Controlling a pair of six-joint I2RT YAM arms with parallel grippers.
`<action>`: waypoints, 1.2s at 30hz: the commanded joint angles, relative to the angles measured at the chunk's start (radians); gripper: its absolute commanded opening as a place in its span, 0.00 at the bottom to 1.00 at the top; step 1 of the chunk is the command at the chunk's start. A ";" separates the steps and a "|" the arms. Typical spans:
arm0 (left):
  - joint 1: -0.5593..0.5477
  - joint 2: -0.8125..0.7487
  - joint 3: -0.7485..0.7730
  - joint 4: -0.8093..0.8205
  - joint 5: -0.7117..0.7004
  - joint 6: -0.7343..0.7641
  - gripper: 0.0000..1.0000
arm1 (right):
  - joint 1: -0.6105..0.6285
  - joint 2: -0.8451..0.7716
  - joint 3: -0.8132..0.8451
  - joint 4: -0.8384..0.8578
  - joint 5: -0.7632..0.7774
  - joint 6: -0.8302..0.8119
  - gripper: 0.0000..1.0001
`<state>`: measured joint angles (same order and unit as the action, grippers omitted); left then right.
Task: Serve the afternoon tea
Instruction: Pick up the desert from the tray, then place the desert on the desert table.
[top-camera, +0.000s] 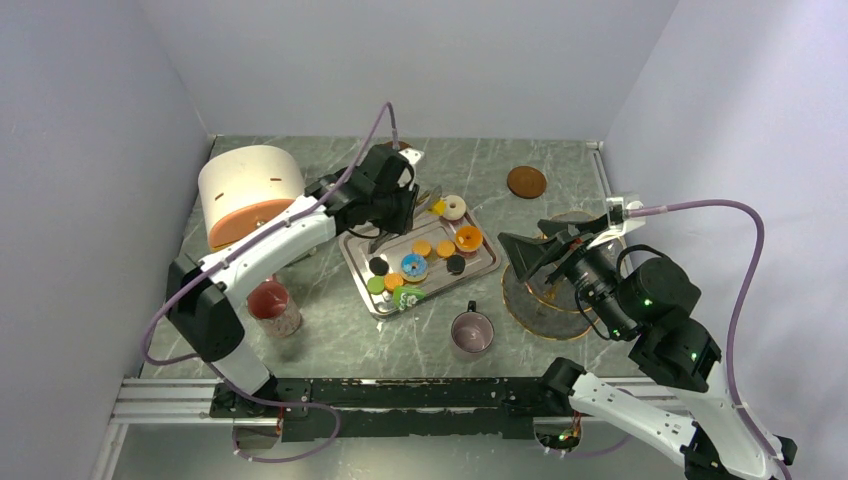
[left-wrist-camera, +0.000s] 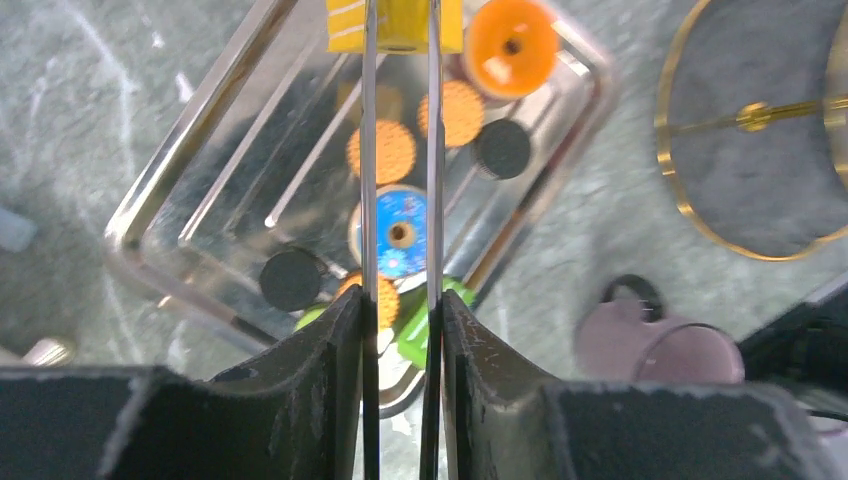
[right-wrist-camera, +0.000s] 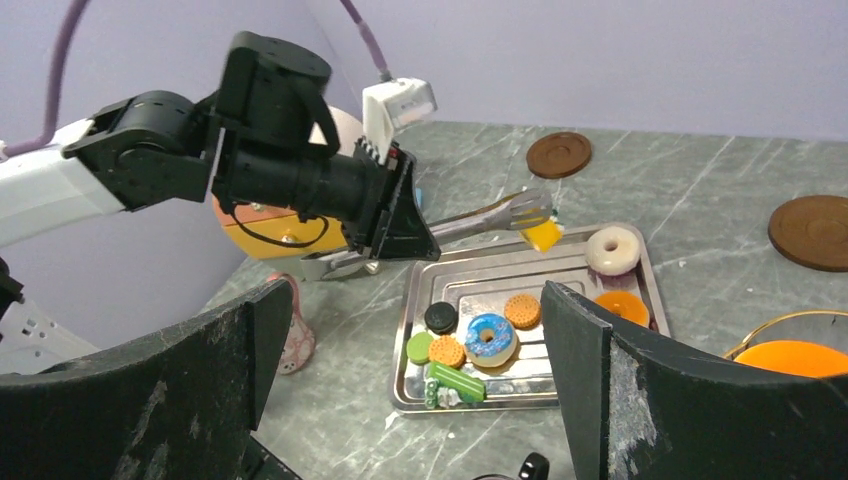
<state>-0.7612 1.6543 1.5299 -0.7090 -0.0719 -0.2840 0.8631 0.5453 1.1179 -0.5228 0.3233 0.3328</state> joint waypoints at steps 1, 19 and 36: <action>-0.009 -0.088 0.018 0.145 0.147 -0.083 0.23 | 0.000 -0.001 0.016 0.046 -0.021 -0.001 0.98; -0.196 -0.231 -0.013 0.393 0.381 -0.277 0.24 | -0.001 -0.007 0.080 0.095 -0.090 0.023 0.98; -0.451 -0.196 0.047 0.372 0.251 -0.266 0.25 | 0.000 -0.021 0.103 0.134 -0.126 0.091 0.97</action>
<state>-1.1614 1.4261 1.5200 -0.3614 0.2329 -0.5640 0.8631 0.5385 1.1954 -0.4129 0.2077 0.4103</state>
